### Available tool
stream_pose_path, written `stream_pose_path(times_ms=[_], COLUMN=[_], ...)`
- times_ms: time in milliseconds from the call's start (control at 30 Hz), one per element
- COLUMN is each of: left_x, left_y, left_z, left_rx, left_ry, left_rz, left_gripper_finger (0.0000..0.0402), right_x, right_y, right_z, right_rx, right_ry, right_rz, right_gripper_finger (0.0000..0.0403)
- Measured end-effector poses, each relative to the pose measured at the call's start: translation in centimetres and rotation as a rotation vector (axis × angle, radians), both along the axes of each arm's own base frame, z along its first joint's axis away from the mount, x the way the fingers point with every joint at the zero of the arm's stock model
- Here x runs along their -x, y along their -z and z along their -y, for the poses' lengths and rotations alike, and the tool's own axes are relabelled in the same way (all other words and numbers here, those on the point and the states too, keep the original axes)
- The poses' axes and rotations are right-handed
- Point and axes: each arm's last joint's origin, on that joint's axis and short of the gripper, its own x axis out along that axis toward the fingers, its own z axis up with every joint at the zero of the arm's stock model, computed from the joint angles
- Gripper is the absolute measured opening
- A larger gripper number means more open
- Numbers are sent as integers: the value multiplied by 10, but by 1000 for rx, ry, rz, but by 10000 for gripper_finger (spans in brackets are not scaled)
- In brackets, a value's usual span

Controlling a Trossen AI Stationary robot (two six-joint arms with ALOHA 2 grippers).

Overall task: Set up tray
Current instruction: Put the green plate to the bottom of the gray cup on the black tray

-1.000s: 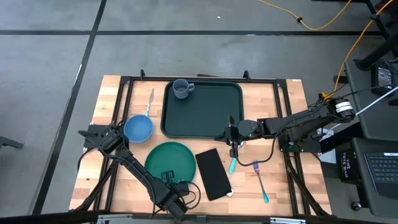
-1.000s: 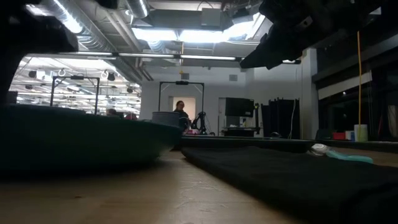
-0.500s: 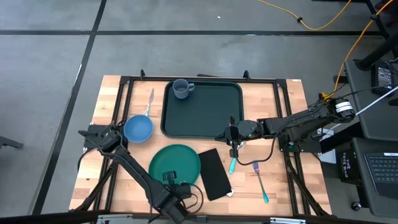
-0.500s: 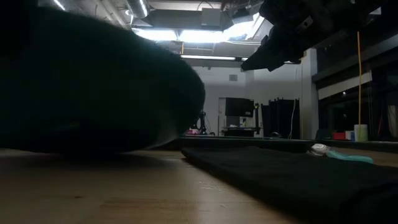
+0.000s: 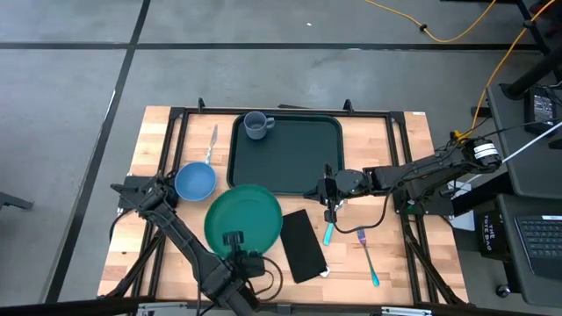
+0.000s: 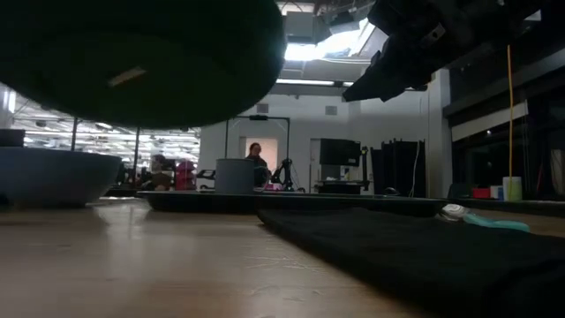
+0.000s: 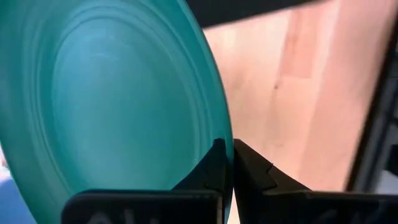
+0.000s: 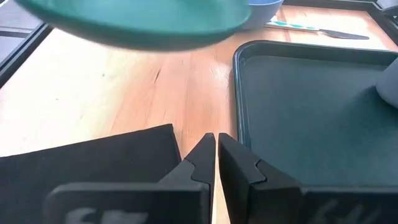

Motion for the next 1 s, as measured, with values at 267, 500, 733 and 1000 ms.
stream_pose_path(times_ms=[267,500,733,1000], left_x=[-14,-33,-43,-53], left_y=[-3,-3,-5,6], left_z=[-19,-45,-64,-81], left_rx=[-169,-215,-219,-200], left_ry=[194,262,286,254], left_rz=[-20,-82,-121,-146], left_gripper_finger=[2,2,2,2], right_x=[0,1,0,1], right_y=[0,1,1,2], right_z=[0,0,0,0], right_rx=[4,5,3,2], right_ry=[-2,-2,-1,-1], right_rz=[-2,-12,-7,-17], right_gripper_finger=[26,26,26,26])
